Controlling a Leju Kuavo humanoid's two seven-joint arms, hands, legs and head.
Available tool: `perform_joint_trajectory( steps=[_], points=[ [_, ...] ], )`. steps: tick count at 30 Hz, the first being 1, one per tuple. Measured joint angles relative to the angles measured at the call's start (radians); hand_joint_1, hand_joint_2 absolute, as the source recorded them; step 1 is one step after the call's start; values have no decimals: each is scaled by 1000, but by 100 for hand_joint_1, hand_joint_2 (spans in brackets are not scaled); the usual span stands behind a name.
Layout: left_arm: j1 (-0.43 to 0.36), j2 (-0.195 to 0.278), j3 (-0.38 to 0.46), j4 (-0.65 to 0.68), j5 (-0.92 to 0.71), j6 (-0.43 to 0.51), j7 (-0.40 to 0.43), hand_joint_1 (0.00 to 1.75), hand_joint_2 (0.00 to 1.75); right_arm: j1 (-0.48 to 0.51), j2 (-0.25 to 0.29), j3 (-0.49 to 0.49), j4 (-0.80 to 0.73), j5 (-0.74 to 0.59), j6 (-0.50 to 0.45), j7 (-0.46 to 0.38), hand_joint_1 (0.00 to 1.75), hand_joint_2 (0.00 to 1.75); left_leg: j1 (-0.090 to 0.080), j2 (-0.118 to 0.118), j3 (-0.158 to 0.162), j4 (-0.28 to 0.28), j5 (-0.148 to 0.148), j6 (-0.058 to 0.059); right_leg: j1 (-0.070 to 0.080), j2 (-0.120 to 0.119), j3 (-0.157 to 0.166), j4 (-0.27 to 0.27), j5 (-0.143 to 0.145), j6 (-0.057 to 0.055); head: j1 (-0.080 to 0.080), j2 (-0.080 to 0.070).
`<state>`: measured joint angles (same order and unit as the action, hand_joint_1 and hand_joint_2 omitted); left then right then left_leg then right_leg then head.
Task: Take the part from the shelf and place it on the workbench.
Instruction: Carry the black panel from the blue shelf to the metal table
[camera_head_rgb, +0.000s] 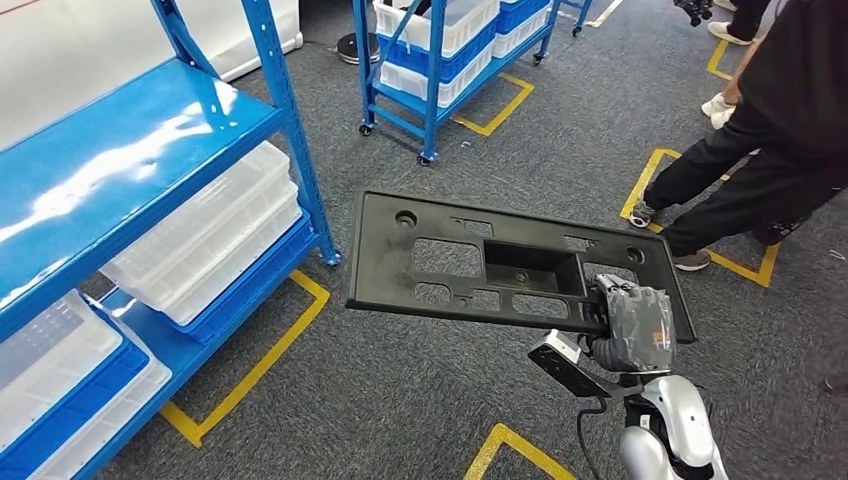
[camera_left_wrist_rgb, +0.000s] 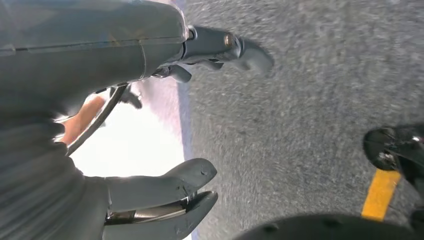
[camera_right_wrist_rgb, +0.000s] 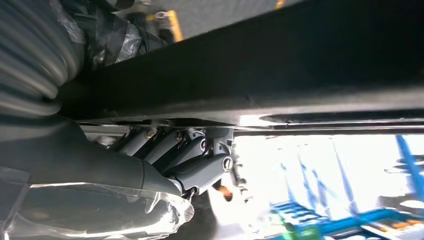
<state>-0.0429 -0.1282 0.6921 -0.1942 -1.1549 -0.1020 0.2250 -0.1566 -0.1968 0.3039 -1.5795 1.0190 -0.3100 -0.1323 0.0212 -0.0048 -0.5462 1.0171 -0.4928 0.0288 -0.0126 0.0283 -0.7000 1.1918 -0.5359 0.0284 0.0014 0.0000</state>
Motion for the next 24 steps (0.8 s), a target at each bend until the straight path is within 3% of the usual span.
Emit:
perform_joint_trajectory(
  steps=[2, 3, 5, 7, 9, 11, 13, 15, 17, 18, 19, 20, 22, 24],
  points=[
    [2, -2, 4, 0, 0, 1, -2, 0, 175, 6, -3, -11, 0, -8, 4, -6, 169, 175, -3, 27, 0, 0, -3, 2, -2, -19, -50, 98, -33, 5, 0, 0],
    [2, -4, 7, 0, 0, 2, -1, 0, 175, 9, -6, -16, 0, -10, 5, -8, 169, 175, -4, 41, 1, 0, -5, 1, -3, -23, -53, 103, -24, 6, 0, 0],
    [0, -7, 12, 0, 0, 4, -1, 0, 175, 10, -11, -26, 0, -11, 10, -13, 169, 175, -4, 66, 7, 0, -10, -1, -2, -38, -3, 8, 36, 3, 0, 0],
    [-1, -10, 16, 0, 1, 4, -2, 0, 175, 5, -14, -35, 0, -14, 16, -17, 169, 175, -7, 86, 13, 0, -17, -7, 9, -80, 63, -114, 78, -9, 0, 0],
    [-3, -13, 20, 0, 3, 4, -3, 0, 175, -1, -17, -42, 0, -18, 22, -21, 169, 175, -11, 104, 19, -2, -21, -15, 20, -97, 83, -156, 81, -20, -1, 0],
    [-7, -16, 23, 0, 5, 4, -5, 0, 175, -3, -21, -49, -1, -22, 27, -24, 169, 175, -12, 116, 26, -6, -26, -24, 19, -74, 85, -164, 84, -31, -1, 0],
    [-8, -18, 25, 0, 6, 4, -6, 0, 175, -5, -24, -54, -2, -24, 30, -26, 169, 175, -10, 82, 20, 22, -51, -31, 12, -54, 93, -177, 90, -43, -2, 0],
    [-6, -18, 28, 0, 6, 4, -6, 0, 175, -9, -24, -55, -2, -25, 32, -26, 169, 175, -9, 28, -29, 131, -109, -34, 9, -33, 97, -182, 91, -52, -2, 0],
    [-2, -18, 32, 0, 6, 4, -6, 0, 175, -11, -24, -55, 0, -26, 35, -26, 169, 175, -9, 11, -95, 255, -151, -36, 11, -8, 97, -179, 89, -56, -2, 0],
    [-1, -18, 33, 0, 6, 4, -6, 0, 175, -11, -24, -55, 0, -26, 36, -26, 169, 175, -9, 9, -111, 275, -143, -36, 11, 6, 97, -176, 88, -56, -2, 0],
    [-1, -18, 35, 0, 6, 4, -6, 0, 175, -11, -24, -54, 1, -26, 37, -26, 169, 175, -8, 7, -109, 257, -116, -36, 11, 21, 97, -171, 86, -56, -2, 0],
    [0, -18, 37, 0, 6, 4, -6, 0, 175, -11, -24, -54, 1, -26, 37, -26, 169, 175, -8, 0, -90, 204, -75, -34, 10, 36, 97, -166, 83, -54, -3, 0],
    [1, -18, 39, 0, 6, 4, -6, 0, 175, -12, -24, -55, 1, -26, 37, -26, 169, 175, -4, -42, -43, 84, -18, -30, 9, 62, 92, -151, 76, -46, -2, 0],
    [0, -18, 41, 0, 6, 4, -7, 0, 175, -13, -25, -55, 1, -26, 38, -26, 169, 175, -3, -71, -23, 33, -10, -24, 6, 84, 80, -142, 75, -34, -2, 0]
  ],
)
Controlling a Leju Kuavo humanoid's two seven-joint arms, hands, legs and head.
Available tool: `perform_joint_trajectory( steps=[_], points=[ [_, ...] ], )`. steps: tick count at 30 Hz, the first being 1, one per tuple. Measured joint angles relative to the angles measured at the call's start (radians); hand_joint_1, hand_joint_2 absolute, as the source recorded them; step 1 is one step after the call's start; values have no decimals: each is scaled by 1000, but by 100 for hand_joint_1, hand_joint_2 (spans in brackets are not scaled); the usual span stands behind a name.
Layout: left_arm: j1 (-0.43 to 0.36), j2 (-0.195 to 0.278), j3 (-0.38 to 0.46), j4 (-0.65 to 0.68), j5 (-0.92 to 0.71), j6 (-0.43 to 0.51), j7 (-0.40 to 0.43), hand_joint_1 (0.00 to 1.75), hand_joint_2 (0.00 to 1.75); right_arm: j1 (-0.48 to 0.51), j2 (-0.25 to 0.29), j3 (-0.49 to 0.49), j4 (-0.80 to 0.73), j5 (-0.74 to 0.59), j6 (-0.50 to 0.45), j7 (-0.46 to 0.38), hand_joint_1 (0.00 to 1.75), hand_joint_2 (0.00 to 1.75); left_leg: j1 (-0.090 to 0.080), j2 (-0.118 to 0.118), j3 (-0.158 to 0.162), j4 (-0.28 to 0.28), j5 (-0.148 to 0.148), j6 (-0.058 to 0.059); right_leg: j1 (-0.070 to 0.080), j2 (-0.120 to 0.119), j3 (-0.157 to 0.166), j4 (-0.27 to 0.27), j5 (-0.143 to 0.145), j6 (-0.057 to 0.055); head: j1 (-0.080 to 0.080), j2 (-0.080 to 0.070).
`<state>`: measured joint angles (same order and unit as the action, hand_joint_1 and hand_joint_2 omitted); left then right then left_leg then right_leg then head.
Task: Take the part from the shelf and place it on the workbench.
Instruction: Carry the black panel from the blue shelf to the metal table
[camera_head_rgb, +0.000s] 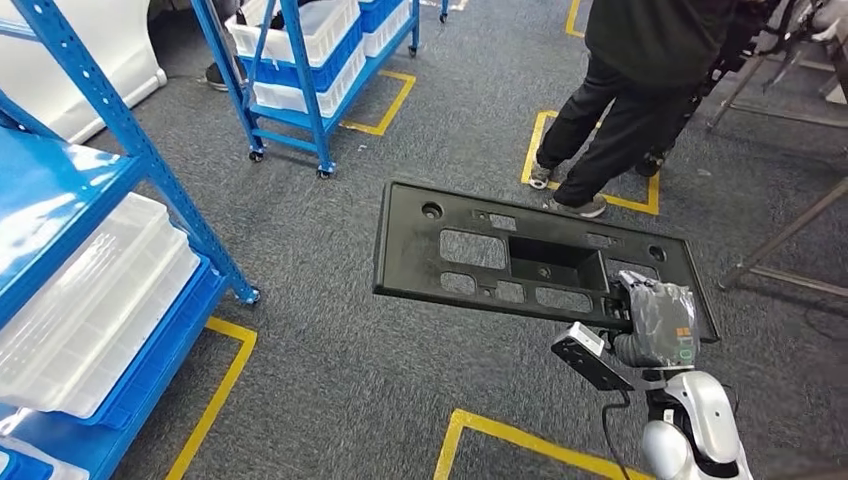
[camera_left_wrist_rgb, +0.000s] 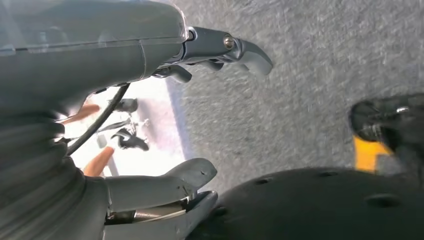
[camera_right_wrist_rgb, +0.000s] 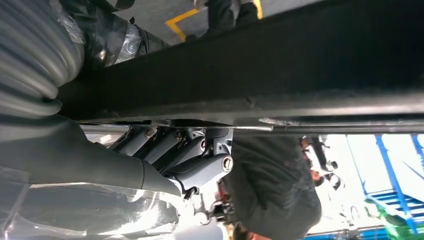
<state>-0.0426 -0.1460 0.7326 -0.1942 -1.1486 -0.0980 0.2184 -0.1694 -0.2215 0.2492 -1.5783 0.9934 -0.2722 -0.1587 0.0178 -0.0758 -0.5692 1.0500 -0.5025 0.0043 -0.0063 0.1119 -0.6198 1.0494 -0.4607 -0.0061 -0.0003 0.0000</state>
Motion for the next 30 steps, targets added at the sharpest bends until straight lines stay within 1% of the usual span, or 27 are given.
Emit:
perform_joint_trajectory(
  steps=[2, 3, 4, 6, 7, 8, 9, 10, 11, 12, 13, 14, 15, 16, 17, 18, 19, 20, 22, 23, 24, 25, 26, 27, 28, 29, 30],
  points=[
    [-2, 0, 0, 0, 0, 0, -1, 0, 175, 2, -1, 0, 0, 0, 0, 0, 169, 175, -2, 16, 3, -8, 3, 10, -4, 19, -8, -3, 6, 14, 0, 0],
    [-3, -1, 0, 0, 0, 0, 0, 0, 175, 4, -2, -1, 0, 0, 0, 0, 169, 175, -2, 28, 7, -15, 7, 17, -4, 8, -10, 0, 4, 19, 0, 0],
    [-3, -1, 0, 0, 0, 0, 0, 0, 175, 3, -2, -1, 0, 0, 0, 0, 169, 175, -2, 41, 10, -23, 12, 24, -3, -17, -19, 18, -7, 23, 1, 0],
    [-3, -1, 0, 0, 0, 0, 0, 0, 175, 1, -4, -2, 0, 0, 0, -1, 169, 175, -3, 67, 15, -32, 16, 33, -2, -81, -63, 110, -59, 31, 3, 0],
    [-2, -1, 0, 0, 0, 0, -1, 0, 175, 0, -5, -2, 0, 0, 0, -1, 169, 175, -5, 80, 15, -33, 15, 35, -3, -97, -95, 173, -88, 34, 3, 0],
    [-1, -1, 1, 0, 0, 0, 0, 0, 175, 0, -5, -2, 0, 0, 0, -1, 169, 175, -6, 93, 15, -33, 14, 36, -6, -103, -122, 226, -107, 37, 3, 0],
    [0, -1, 1, 0, 0, 0, 0, 0, 175, 1, -5, -2, 0, -1, 0, -1, 169, 175, -7, 107, 16, -33, 12, 36, -8, -106, -136, 251, -108, 39, 3, 0],
    [0, -1, 1, 0, 0, 1, 0, 0, 175, 1, -5, -2, 0, -1, 0, -1, 169, 175, -7, 120, 17, -33, 10, 36, -9, -108, -131, 241, -91, 40, 3, 0],
    [0, -1, 1, 0, -1, 1, 0, 0, 175, 1, -5, -2, -1, -2, 0, -1, 169, 175, -8, 132, 19, -33, 8, 34, -9, -115, -106, 193, -60, 39, 3, 0],
    [-1, -1, 1, 0, -1, 1, 0, 0, 175, 1, -5, -3, -2, -4, 0, -1, 169, 175, -8, 143, 22, -33, 5, 33, -7, -130, -69, 124, -26, 36, 3, 0],
    [-2, -1, 1, 0, -2, 1, 0, 0, 175, 1, -5, -4, -5, -6, 0, -1, 169, 175, -10, 153, 25, -33, 2, 29, -1, -151, -34, 59, -4, 31, 3, 0],
    [-2, -1, 1, 0, -3, 1, 0, 0, 175, 0, -5, -5, -8, -8, 0, -2, 169, 175, -12, 162, 28, -33, -1, 25, 5, -167, -8, 11, 9, 25, 3, 0],
    [-3, -1, 1, 0, -4, 1, -1, 0, 175, 0, -5, -7, -12, -10, 1, -2, 169, 175, -13, 171, 30, -33, -4, 21, 11, -175, 3, -14, 10, 19, 2, 0],
    [-3, -2, 1, 0, -5, 1, -2, 0, 175, 1, -7, -10, -15, -13, 2, -2, 169, 175, -15, 180, 33, -34, -7, 16, 17, -172, 4, -19, 7, 14, 2, 0],
    [-4, -2, 1, 0, -7, 1, -3, 0, 175, 2, -9, -14, -19, -16, 3, -2, 169, 175, -15, 190, 37, -37, -9, 11, 17, -158, 4, -22, 8, 8, 2, 0],
    [-6, -3, 1, 0, -10, 2, -5, 0, 175, 3, -12, -17, -24, -20, 5, -2, 169, 175, -14, 190, 41, -34, -14, 6, 14, -147, 8, -28, 10, 3, 2, 0],
    [-7, -4, 1, 0, -13, 3, -8, 0, 175, 4, -14, -21, -28, -24, 7, -2, 169, 175, -13, 175, 39, -21, -26, 3, 11, -137, 13, -35, 13, -3, 2, 0],
    [-6, -4, 1, 0, -16, 4, -11, 0, 175, 3, -16, -23, -32, -28, 9, -2, 169, 175, -11, 151, 26, 14, -48, 0, 7, -126, 18, -41, 15, -9, 1, 0],
    [-3, -4, 1, 0, -20, 7, -15, 0, 175, 0, -17, -25, -38, -35, 15, -2, 169, 175, -9, 97, -34, 139, -109, -2, 3, -104, 23, -44, 16, -18, 1, 0],
    [-1, -4, 1, 0, -22, 7, -16, 0, 175, 0, -18, -26, -40, -37, 18, -2, 169, 175, -9, 86, -68, 203, -132, -3, 4, -92, 23, -43, 15, -20, 0, 0],
    [-1, -4, 1, 0, -23, 7, -16, 0, 175, 1, -18, -26, -41, -38, 21, -3, 169, 175, -8, 82, -92, 242, -137, -3, 4, -78, 24, -40, 13, -21, 0, 0],
    [0, -4, 1, 0, -23, 7, -16, 0, 175, 2, -18, -26, -42, -38, 22, -4, 169, 175, -8, 81, -100, 243, -120, -4, 4, -63, 24, -37, 11, -20, 0, 0],
    [0, -4, 1, 0, -23, 7, -16, 0, 175, 2, -18, -27, -44, -38, 22, -4, 169, 175, -7, 77, -88, 204, -84, -3, 3, -48, 24, -32, 8, -18, 0, 0],
    [0, -4, 1, 0, -23, 7, -16, 0, 175, 3, -18, -28, -47, -38, 23, -5, 169, 175, -5, 64, -65, 139, -42, -3, 1, -34, 24, -24, 3, -14, 0, 0],
    [1, -4, 1, 0, -23, 7, -16, 0, 175, 2, -19, -29, -50, -39, 22, -5, 169, 175, -3, 40, -41, 77, -13, -3, 1, -21, 21, -16, -2, -9, 0, 0],
    [2, -4, 1, 0, -23, 7, -16, 0, 175, 1, -21, -31, -53, -39, 22, -5, 169, 175, 0, 19, -22, 32, 4, -1, 1, -8, 16, -7, -6, -3, 1, 0],
    [2, -4, 1, 0, -23, 7, -17, 0, 175, 1, -22, -32, -57, -40, 23, -5, 169, 175, 1, 4, -13, 9, 7, 1, 0, 2, 11, -2, -8, 3, 1, 0]
  ],
)
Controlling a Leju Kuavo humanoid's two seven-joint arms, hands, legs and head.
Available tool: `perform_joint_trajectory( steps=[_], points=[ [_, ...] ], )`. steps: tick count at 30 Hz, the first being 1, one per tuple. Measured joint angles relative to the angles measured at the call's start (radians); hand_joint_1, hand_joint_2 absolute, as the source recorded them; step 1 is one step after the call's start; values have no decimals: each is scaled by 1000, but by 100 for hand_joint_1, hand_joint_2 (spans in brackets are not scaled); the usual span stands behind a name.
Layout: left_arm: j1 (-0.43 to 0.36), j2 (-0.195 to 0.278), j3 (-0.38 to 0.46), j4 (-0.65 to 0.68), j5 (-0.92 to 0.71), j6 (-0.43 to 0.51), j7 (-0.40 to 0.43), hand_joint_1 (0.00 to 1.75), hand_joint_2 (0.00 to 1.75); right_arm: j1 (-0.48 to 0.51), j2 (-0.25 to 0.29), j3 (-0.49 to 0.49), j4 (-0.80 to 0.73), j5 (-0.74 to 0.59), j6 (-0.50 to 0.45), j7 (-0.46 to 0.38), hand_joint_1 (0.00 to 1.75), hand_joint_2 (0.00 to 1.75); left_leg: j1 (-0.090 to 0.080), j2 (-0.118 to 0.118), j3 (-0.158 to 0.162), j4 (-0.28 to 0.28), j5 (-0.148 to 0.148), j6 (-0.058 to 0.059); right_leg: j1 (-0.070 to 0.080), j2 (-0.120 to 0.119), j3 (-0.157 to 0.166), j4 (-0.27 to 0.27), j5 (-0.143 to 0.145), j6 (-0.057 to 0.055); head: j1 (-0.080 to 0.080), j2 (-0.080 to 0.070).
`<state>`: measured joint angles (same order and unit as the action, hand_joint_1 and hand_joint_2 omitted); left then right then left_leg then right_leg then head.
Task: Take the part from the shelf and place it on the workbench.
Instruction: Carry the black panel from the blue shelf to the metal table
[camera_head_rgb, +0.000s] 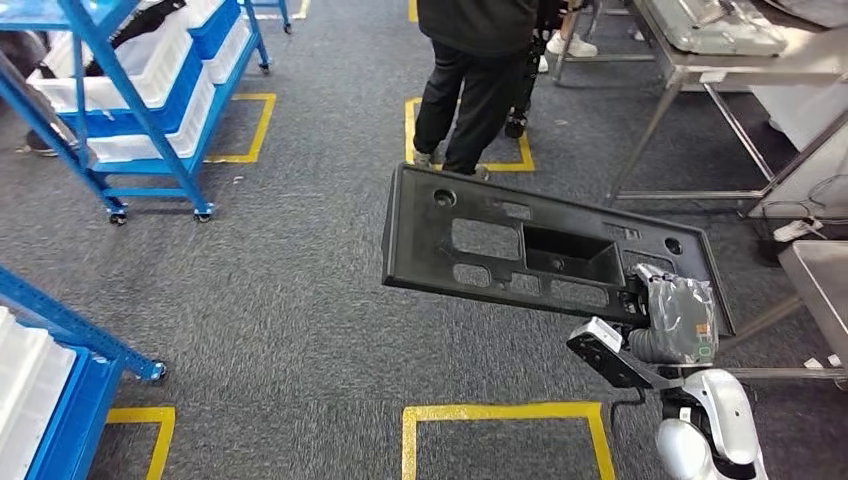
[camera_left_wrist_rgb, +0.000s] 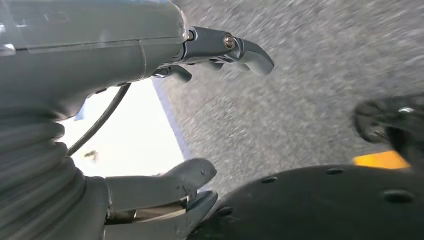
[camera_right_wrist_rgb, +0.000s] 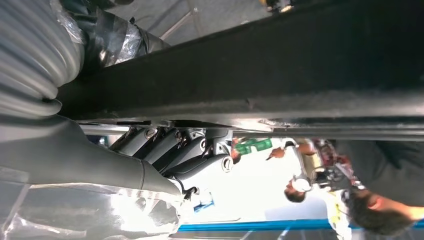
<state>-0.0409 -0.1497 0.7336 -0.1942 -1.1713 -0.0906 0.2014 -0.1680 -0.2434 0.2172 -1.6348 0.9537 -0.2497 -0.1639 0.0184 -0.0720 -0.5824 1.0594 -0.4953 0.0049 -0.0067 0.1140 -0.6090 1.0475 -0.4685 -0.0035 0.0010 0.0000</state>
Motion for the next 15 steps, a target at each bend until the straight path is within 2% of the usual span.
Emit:
perform_joint_trajectory(
  steps=[1, 3, 4, 5, 7, 8, 9, 10, 11, 12, 13, 14, 15],
  points=[
    [-1, 0, 0, 0, 0, 0, -1, 0, 175, 1, -2, -1, -3, -1, 0, 0, 169, 175, -2, -4, 3, -3, -4, 4, -1, 11, -5, 2, 1, 6, 0, 0],
    [-4, 0, 0, 0, 1, 0, -3, 0, 175, 9, -8, -6, -10, -2, 0, 0, 169, 175, -3, 17, 7, -10, 0, 16, -7, 25, -9, 1, 3, 17, 0, 0],
    [-5, 0, 0, 0, 1, 1, -4, 0, 175, 12, -13, -9, -13, -2, 0, 0, 169, 175, -3, 29, 10, -16, 3, 23, -5, 8, -14, 10, -4, 21, 0, 0],
    [-5, 0, 0, 0, 1, 2, -4, 0, 175, 14, -18, -12, -16, -3, 0, 0, 169, 175, -2, 42, 13, -23, 6, 30, -4, -20, -27, 36, -20, 25, 1, 0],
    [-2, 0, 0, 0, 1, 2, -6, 0, 175, 14, -23, -14, -20, -5, 0, 0, 169, 175, -4, 69, 17, -30, 7, 38, -1, -86, -80, 142, -74, 32, 2, 0],
    [-1, 0, 0, 0, 1, 2, -7, 0, 175, 16, -24, -15, -21, -6, 0, 0, 169, 175, -6, 83, 17, -30, 6, 40, -2, -101, -112, 202, -98, 36, 1, 0],
    [0, 0, 0, 0, 1, 2, -7, 0, 175, 18, -24, -15, -21, -7, 0, 0, 169, 175, -8, 96, 18, -30, 4, 41, -4, -107, -135, 244, -109, 37, 1, 0],
    [0, 0, 0, 0, 1, 2, -7, 0, 175, 22, -25, -16, -21, -7, 0, 0, 169, 175, -9, 110, 19, -30, 1, 41, -5, -110, -142, 253, -100, 37, 1, 0],
    [0, 0, 0, 0, 1, 2, -8, 0, 175, 25, -26, -17, -22, -8, 0, 0, 169, 175, -10, 123, 21, -30, -1, 41, -6, -113, -127, 221, -74, 36, 1, 0],
    [-1, 0, 0, 0, 1, 2, -8, 0, 175, 27, -28, -19, -25, -8, 0, 0, 169, 175, -11, 134, 25, -30, -5, 40, -4, -125, -95, 159, -37, 32, 1, 0],
    [-1, 0, 0, 0, 1, 3, -8, 0, 175, 28, -30, -21, -29, -10, 0, 0, 169, 175, -12, 145, 30, -30, -8, 38, 1, -149, -58, 89, -10, 27, 1, 0],
    [-1, -1, 0, 0, 0, 4, -8, 0, 175, 28, -31, -24, -33, -11, -1, 0, 169, 175, -14, 155, 34, -31, -12, 35, 7, -170, -28, 31, 10, 21, 1, 0],
    [-1, -1, 0, 0, 0, 5, -8, 0, 175, 28, -32, -27, -38, -12, -1, 0, 169, 175, -16, 164, 37, -31, -15, 31, 14, -184, -12, -2, 17, 16, 1, 0]
  ],
)
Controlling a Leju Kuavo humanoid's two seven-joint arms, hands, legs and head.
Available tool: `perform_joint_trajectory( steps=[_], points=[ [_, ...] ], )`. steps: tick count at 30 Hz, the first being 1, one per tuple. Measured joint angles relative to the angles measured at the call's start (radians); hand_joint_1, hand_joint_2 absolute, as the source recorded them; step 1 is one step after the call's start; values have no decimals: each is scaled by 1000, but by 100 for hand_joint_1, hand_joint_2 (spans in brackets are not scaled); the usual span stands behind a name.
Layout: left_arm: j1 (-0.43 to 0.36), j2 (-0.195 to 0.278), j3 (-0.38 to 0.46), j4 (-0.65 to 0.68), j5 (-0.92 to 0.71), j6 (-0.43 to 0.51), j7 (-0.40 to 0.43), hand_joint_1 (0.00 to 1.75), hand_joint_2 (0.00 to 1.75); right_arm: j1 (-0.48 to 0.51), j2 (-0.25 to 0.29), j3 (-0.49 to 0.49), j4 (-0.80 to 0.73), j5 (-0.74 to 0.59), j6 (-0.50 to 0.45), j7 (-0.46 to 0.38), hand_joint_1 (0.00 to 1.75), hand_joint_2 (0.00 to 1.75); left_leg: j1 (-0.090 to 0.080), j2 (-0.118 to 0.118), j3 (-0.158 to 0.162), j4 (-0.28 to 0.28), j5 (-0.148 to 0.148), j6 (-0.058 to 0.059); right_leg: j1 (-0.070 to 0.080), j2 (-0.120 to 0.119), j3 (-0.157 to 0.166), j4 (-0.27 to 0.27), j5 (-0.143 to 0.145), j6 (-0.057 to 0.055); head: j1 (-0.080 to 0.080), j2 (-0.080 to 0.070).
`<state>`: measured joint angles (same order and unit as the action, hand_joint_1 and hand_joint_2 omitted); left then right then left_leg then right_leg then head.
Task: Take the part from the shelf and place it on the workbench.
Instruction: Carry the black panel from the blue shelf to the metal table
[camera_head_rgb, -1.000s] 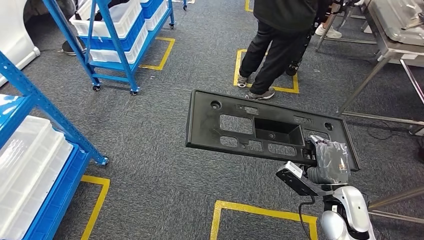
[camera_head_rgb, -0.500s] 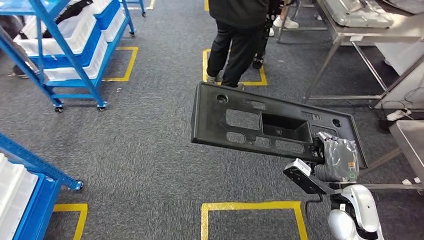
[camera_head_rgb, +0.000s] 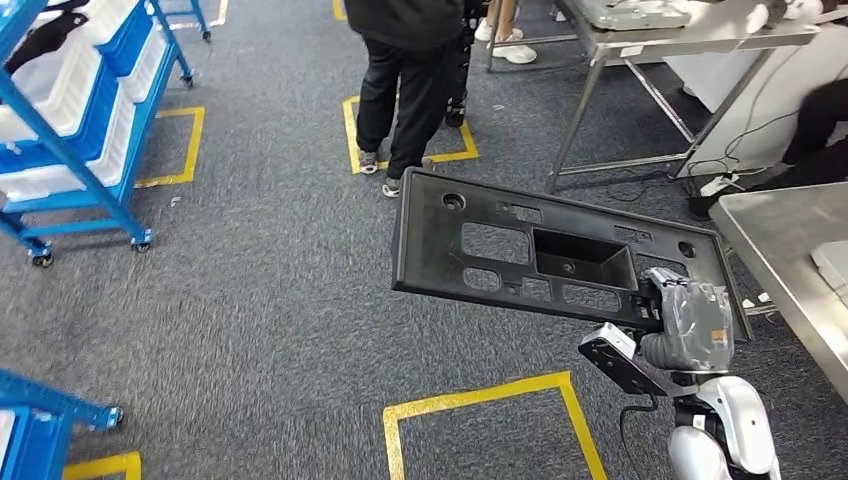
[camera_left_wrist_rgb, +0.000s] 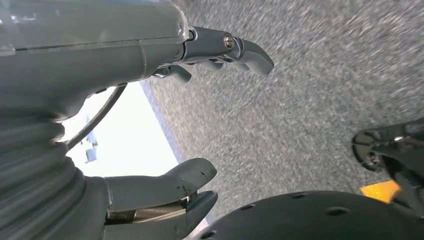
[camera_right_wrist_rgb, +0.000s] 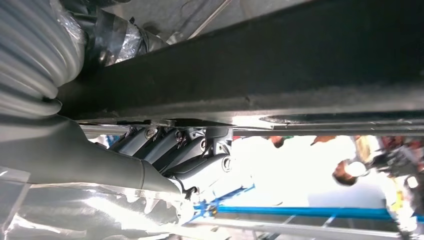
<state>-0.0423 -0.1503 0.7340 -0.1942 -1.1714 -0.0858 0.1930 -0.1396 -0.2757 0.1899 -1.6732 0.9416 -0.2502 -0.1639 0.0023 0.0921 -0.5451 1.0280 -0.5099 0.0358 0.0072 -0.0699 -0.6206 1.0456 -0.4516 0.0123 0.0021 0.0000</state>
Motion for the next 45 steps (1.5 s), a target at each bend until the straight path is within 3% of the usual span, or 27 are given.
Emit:
perform_joint_trajectory(
  steps=[1, 3, 4, 5, 7, 9, 10, 12, 14, 16, 18, 20, 22, 24, 25, 26, 27, 29, 31, 34, 36, 38, 40, 41, 42, 44, 45],
  points=[
    [0, 0, 0, 0, 0, 1, 0, 0, 175, 0, -1, -4, -4, -1, 0, 0, 169, 175, -1, 10, 3, -1, -2, -4, 6, -3, 4, -10, -3, -4, 0, 0],
    [-3, -2, 0, 0, 0, 1, 0, 0, 175, 3, -5, -9, -10, -2, 0, 0, 169, 175, 0, 26, 10, -3, -9, -14, 4, 22, 7, -18, 0, -14, 0, 0],
    [-5, -2, 0, 0, 0, 2, 0, 0, 175, 4, -7, -12, -13, -3, 0, 0, 169, 175, 1, 18, 11, 4, -17, -19, 1, 34, 12, -25, 3, -19, 0, 0],
    [-5, -2, 0, 0, 0, 2, 0, 0, 175, 4, -8, -14, -16, -3, 0, 1, 169, 175, 2, -3, 5, 27, -33, -23, -3, 45, 18, -32, 5, -25, -1, 0],
    [-4, -2, 0, 0, -1, 2, 1, 0, 175, 3, -8, -15, -20, -3, 0, 1, 169, 175, 3, -59, -42, 128, -86, -27, -7, 66, 25, -40, 7, -34, -2, 0],
    [-1, -2, 1, 0, -3, 2, 5, 0, 175, 5, -7, -15, -21, 6, 0, 3, 169, 175, 4, -83, -107, 243, -126, -29, -6, 92, 25, -36, 5, -37, -2, 0],
    [-1, -2, 1, 0, -4, 2, 7, 0, 175, 8, -7, -15, -21, 18, -2, 7, 169, 175, 4, -86, -124, 264, -120, -29, -6, 106, 24, -33, 3, -38, -2, 0],
    [0, -2, 2, 0, -8, 2, 10, 0, 175, 11, -7, -15, -21, 53, -8, 19, 169, 175, 5, -96, -105, 197, -55, -28, -7, 136, 24, -23, -2, -34, -2, 0],
    [1, -2, 3, 0, -12, 2, 11, 0, 175, 11, -7, -15, -21, 79, -18, 29, 169, 175, 9, -142, -56, 80, 2, -25, -10, 162, 19, -7, -11, -24, -1, 0],
    [1, -2, 4, 0, -13, 2, 11, 0, 175, 11, -8, -15, -21, 89, -25, 34, 169, 175, 10, -180, -36, 31, 11, -20, -13, 184, 7, 4, -14, -13, -1, 0],
    [0, -3, 5, 0, -13, 2, 11, 0, 175, 13, -10, -15, -21, 92, -27, 35, 169, 175, 9, -168, -35, 26, 14, -12, -17, 205, -1, 5, -11, -1, -1, 0],
    [-1, -2, 6, 0, -13, 3, 11, 0, 175, 16, -13, -16, -22, 93, -28, 36, 169, 175, 10, -142, -29, 15, 19, 0, -16, 172, -12, 25, -23, 8, 0, 0],
    [1, -1, 6, 0, -13, 4, 11, 0, 175, 16, -16, -17, -22, 93, -28, 36, 169, 175, 10, -114, -24, 7, 21, 9, -15, 108, -52, 107, -70, 15, 1, 0],
    [2, -1, 6, 0, -14, 4, 11, 0, 175, 16, -17, -17, -21, 100, -29, 38, 169, 175, 9, -86, -23, 6, 18, 13, -19, 82, -111, 218, -114, 22, 1, 0],
    [2, -1, 7, 0, -14, 4, 11, 0, 175, 18, -17, -17, -21, 113, -32, 44, 169, 175, 9, -71, -22, 6, 16, 13, -21, 78, -126, 243, -114, 24, 1, 0],
    [2, -1, 7, 0, -14, 4, 11, 0, 175, 20, -17, -17, -21, 138, -39, 54, 169, 175, 9, -57, -20, 6, 13, 12, -24, 74, -123, 235, -97, 26, 1, 0],
    [2, -1, 7, 0, -15, 4, 11, 0, 175, 20, -17, -17, -21, 174, -50, 67, 169, 175, 9, -44, -17, 6, 9, 10, -25, 66, -101, 190, -65, 26, 1, 0],
    [1, -2, 7, 0, -17, 5, 11, 0, 175, 20, -20, -17, -21, 246, -73, 94, 169, 175, 6, -22, -8, 6, 1, 3, -20, 27, -36, 63, -10, 21, 1, 0],
    [-1, -2, 7, 0, -18, 6, 11, 0, 175, 18, -22, -17, -20, 286, -85, 109, 169, 175, 3, -4, -1, 5, -6, -7, -9, 2, -4, -1, 2, 11, 0, 0],
    [-6, -3, 7, 0, -19, 7, 12, 0, 175, 19, -24, -17, -20, 316, -91, 124, 169, 175, 3, 14, 12, 3, -18, -23, -6, 31, 0, -11, 0, -5, 0, 0],
    [-9, -4, 8, 0, -21, 8, 12, 0, 175, 17, -27, -17, -20, 347, -96, 140, 169, 175, 5, -25, -3, 48, -49, -30, -13, 51, 10, -22, 2, -17, -1, 0],
    [-7, -4, 11, 0, -22, 10, 13, 0, 175, 13, -28, -17, -18, 380, -99, 160, 169, 175, 8, -74, -65, 169, -105, -32, -15, 71, 15, -24, 0, -26, -1, 0],
    [-5, -4, 15, 0, -23, 10, 13, 0, 175, 12, -28, -17, -14, 400, -100, 171, 169, 175, 8, -86, -129, 273, -132, -32, -13, 95, 16, -22, -2, -30, -1, 0],
    [-4, -4, 17, 0, -24, 10, 13, 0, 175, 12, -28, -17, -11, 406, -100, 173, 169, 175, 8, -87, -140, 279, -116, -31, -13, 110, 18, -21, -4, -31, -1, 0],
    [-3, -4, 19, 0, -24, 10, 13, 0, 175, 12, -28, -17, -9, 411, -100, 174, 169, 175, 8, -91, -133, 246, -82, -29, -13, 125, 20, -19, -6, -30, -1, 0],
    [-1, -4, 22, 0, -25, 10, 14, 0, 175, 11, -28, -17, -6, 416, -100, 176, 169, 175, 9, -126, -88, 121, -2, -23, -13, 153, 24, -12, -13, -23, -1, 0],
    [-1, -3, 24, 0, -25, 10, 14, 0, 175, 9, -28, -17, -5, 417, -100, 177, 169, 175, 11, -147, -67, 68, 21, -21, -13, 165, 22, -8, -15, -19, -1, 0]
  ],
)
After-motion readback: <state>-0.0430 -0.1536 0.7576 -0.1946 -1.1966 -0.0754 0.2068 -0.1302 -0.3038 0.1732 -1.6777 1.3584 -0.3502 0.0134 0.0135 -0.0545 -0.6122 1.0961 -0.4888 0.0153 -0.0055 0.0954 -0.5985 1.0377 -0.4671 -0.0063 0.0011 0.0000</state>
